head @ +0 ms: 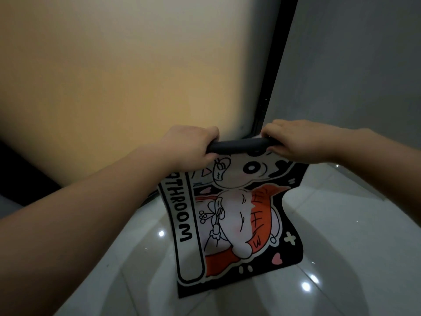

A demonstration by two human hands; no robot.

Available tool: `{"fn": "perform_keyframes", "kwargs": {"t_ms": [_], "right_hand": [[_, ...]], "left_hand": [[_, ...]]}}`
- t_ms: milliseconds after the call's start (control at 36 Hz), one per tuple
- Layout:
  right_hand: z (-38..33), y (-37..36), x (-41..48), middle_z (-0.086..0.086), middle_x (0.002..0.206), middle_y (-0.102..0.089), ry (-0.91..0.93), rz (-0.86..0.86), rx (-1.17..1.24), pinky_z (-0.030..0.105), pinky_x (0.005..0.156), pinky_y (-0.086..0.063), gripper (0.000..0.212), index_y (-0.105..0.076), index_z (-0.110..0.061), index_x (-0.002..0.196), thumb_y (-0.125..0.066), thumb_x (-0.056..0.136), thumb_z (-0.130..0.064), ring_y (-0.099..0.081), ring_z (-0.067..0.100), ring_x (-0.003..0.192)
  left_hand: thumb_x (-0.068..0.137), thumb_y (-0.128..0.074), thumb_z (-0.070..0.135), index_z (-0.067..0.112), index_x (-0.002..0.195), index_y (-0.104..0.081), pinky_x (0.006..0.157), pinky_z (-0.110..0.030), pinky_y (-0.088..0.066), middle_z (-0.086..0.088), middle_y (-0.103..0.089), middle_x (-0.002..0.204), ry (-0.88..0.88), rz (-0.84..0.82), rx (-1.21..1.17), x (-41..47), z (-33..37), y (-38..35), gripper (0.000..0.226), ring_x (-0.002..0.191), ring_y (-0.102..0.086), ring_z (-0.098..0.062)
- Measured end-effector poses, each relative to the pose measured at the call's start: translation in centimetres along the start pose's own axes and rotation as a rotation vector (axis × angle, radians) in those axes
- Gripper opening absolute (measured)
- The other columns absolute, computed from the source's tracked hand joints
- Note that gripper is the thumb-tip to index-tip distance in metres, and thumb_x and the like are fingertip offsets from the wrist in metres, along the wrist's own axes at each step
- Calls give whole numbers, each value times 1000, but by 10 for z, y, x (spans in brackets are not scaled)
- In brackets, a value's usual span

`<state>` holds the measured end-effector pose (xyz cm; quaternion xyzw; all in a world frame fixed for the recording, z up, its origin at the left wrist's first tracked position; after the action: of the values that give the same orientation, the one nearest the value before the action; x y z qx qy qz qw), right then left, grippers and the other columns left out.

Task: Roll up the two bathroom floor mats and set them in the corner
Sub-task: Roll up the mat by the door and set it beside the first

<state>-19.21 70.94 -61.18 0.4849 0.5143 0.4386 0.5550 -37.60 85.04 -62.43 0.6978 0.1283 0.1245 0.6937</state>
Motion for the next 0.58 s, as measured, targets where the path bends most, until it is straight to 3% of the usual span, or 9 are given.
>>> {"fn": "perform_keyframes", "kwargs": {"t_ms": [111,222,278,333,417,500,583], "right_hand": [[-8,3,1,0,91,-50,-14,-13,42,38,67,-46,14,-43,-23,94,-55,87,-23,-51,21,75],[-12,4,7,4,80,-50,-47,26,16,37,57,-38,24,-39,-17,103,-55,85,-16,-47,22,66],[-14,5,8,0,78,-48,-31,40,-31,34,58,-35,37,-37,-21,115,-55,84,-17,-46,23,66],[-18,6,9,-3,80,-51,10,22,-88,31,60,-34,44,-36,-29,122,-55,82,-23,-49,22,70],[-24,7,11,-3,84,-61,51,-31,-71,35,66,-45,35,-41,-35,115,-50,84,-49,-57,21,74],[-25,8,13,1,89,-63,24,-86,-25,38,72,-47,37,-46,-32,115,-34,91,-57,-58,22,78],[-25,10,14,2,84,-61,51,-57,-26,36,68,-44,34,-53,-22,108,-40,93,-50,-56,23,76]], "left_hand": [[85,-51,28,20,91,-39,55,-32,-33,5,-45,68,23,2,33,1,6,0,16,60,-45,-19],[86,-49,14,15,95,-36,55,-33,-35,-2,-46,69,62,21,-78,1,6,-1,16,58,-44,-19],[89,-50,18,17,104,-35,56,-33,-36,-1,-49,72,53,23,-103,-1,7,-3,20,59,-46,-19],[92,-51,36,21,112,-38,59,-32,-37,4,-51,78,20,55,-67,-2,9,-6,28,64,-48,-20],[87,-42,64,23,109,-46,58,-32,-37,7,-51,79,-48,125,17,-2,11,-9,47,67,-47,-19],[87,-33,66,22,106,-47,57,-33,-36,7,-52,79,-70,141,10,-3,7,-11,51,67,-48,-20],[94,-28,56,21,108,-47,58,-33,-31,7,-51,79,-108,127,-6,-6,7,-10,42,67,-46,-19]]}}
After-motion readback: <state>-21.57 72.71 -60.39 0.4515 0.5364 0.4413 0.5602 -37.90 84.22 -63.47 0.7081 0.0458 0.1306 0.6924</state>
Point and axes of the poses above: each hand's wrist, its own x-axis towards the middle knuckle, its own y-axis out of the back of the hand, z = x × y, the point moved 2 cm from there along x, towards the middle knuckle
